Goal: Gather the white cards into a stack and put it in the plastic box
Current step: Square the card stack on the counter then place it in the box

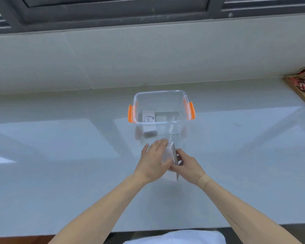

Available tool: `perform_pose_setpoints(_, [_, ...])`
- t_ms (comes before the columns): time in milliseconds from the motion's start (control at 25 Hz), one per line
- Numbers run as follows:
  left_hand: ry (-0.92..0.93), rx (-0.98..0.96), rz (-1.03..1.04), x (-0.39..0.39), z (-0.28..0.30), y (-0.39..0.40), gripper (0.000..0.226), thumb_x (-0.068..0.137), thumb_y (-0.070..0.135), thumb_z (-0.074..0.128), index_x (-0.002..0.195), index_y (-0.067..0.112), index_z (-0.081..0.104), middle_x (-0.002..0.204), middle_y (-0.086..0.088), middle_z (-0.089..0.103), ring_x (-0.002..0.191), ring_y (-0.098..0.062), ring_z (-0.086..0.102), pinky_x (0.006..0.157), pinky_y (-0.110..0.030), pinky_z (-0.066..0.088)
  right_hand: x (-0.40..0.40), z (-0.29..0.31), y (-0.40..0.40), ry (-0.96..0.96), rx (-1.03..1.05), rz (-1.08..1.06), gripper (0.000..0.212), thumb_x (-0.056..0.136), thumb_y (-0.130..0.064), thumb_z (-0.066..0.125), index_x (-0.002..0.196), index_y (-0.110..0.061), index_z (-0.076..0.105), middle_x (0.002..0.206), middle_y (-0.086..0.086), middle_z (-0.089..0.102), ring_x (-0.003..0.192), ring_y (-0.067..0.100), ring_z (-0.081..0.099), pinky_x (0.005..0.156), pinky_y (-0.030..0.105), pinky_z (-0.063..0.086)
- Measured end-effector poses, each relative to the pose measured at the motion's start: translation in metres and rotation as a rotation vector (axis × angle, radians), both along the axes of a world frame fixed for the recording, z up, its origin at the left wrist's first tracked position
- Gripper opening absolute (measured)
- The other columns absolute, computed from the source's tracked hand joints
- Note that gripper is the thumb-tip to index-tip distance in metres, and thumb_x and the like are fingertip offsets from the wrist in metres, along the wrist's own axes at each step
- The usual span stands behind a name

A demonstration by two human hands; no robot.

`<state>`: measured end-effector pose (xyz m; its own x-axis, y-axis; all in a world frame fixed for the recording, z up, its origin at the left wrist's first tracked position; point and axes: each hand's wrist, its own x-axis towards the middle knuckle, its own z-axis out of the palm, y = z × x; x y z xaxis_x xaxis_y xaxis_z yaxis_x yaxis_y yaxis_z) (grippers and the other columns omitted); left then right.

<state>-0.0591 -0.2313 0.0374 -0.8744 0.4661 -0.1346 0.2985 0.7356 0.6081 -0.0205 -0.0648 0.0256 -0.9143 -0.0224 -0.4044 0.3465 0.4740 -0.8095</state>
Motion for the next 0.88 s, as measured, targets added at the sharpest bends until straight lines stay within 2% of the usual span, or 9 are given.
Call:
perform_pose_setpoints(40, [-0.114,0.143,0.090,-0.007,0.006,-0.002,0.064,0.091,0.036,0.054,0.148,0.027,0.026,0.154,0.007,0.032,0.140,-0.010,0.031,0.118,-0.036,0.021,-0.008,0.011,0.004,-0.005,-0.049,-0.017,0.026,0.070,-0.044,0.070,0.091,-0.043,0.054,0.089,-0.009,0.068,0.061,0.003,0.057,0.056,0.026,0.046])
perform_pose_setpoints(120, [-0.317,0.449,0.236,-0.013,0.018,-0.005,0.058,0.090,0.031,0.061,0.139,0.036,0.031,0.142,0.008,0.042,0.117,-0.008,0.056,0.100,-0.032,0.046,-0.025,0.033,0.015,-0.006,-0.150,-0.044,0.029,0.068,-0.042,0.071,0.093,-0.046,0.057,0.095,-0.006,0.070,0.070,0.003,0.058,0.051,0.025,0.042])
perform_pose_setpoints(200, [-0.446,0.632,0.331,-0.014,0.029,-0.007,0.054,0.086,0.031,0.066,0.131,0.038,0.036,0.126,0.005,0.050,0.094,-0.008,0.065,0.083,-0.028,0.053,-0.039,0.055,0.024,-0.002,-0.220,-0.017,0.034,0.068,-0.039,0.070,0.099,-0.046,0.058,0.099,-0.004,0.071,0.078,0.010,0.061,0.051,0.029,0.042])
perform_pose_setpoints(280, [-0.527,0.714,0.362,-0.016,0.038,-0.009,0.050,0.079,0.035,0.067,0.126,0.031,0.049,0.117,-0.006,0.060,0.093,-0.016,0.067,0.083,-0.036,0.058,-0.052,0.073,0.029,-0.002,-0.242,0.046,0.036,0.071,-0.037,0.070,0.104,-0.045,0.058,0.100,-0.003,0.072,0.082,0.012,0.064,0.050,0.028,0.043])
perform_pose_setpoints(360, [-0.558,0.767,0.358,-0.022,0.047,-0.007,0.048,0.075,0.037,0.068,0.119,0.022,0.058,0.117,-0.014,0.064,0.103,-0.027,0.066,0.088,-0.044,0.057,-0.061,0.085,0.031,-0.013,-0.259,0.092,0.035,0.072,-0.036,0.070,0.104,-0.044,0.058,0.099,-0.002,0.073,0.079,0.009,0.064,0.049,0.025,0.043])
perform_pose_setpoints(440, [-0.581,0.822,0.373,-0.030,0.056,-0.003,0.051,0.072,0.039,0.070,0.116,0.017,0.059,0.118,-0.015,0.065,0.106,-0.030,0.065,0.089,-0.048,0.056,-0.071,0.093,0.033,-0.032,-0.280,0.117,0.035,0.073,-0.036,0.070,0.105,-0.041,0.058,0.098,-0.002,0.073,0.075,0.007,0.062,0.048,0.024,0.042])
perform_pose_setpoints(600, [-0.605,0.850,0.362,-0.051,0.066,0.006,0.045,0.075,0.029,0.067,0.118,0.016,0.057,0.115,-0.013,0.067,0.102,-0.025,0.068,0.074,-0.029,0.056,-0.088,0.100,0.037,-0.058,-0.297,0.148,0.039,0.072,-0.036,0.069,0.110,-0.035,0.057,0.092,-0.005,0.073,0.071,0.006,0.060,0.049,0.024,0.042])
perform_pose_setpoints(880, [-0.608,0.785,0.329,-0.099,0.076,0.019,0.053,0.070,0.031,0.070,0.117,0.013,0.054,0.106,-0.002,0.074,0.098,-0.022,0.070,0.076,-0.029,0.057,-0.126,0.102,0.045,-0.049,-0.306,0.129,0.041,0.072,-0.039,0.069,0.110,-0.035,0.057,0.101,0.002,0.072,0.076,0.010,0.062,0.050,0.026,0.042])
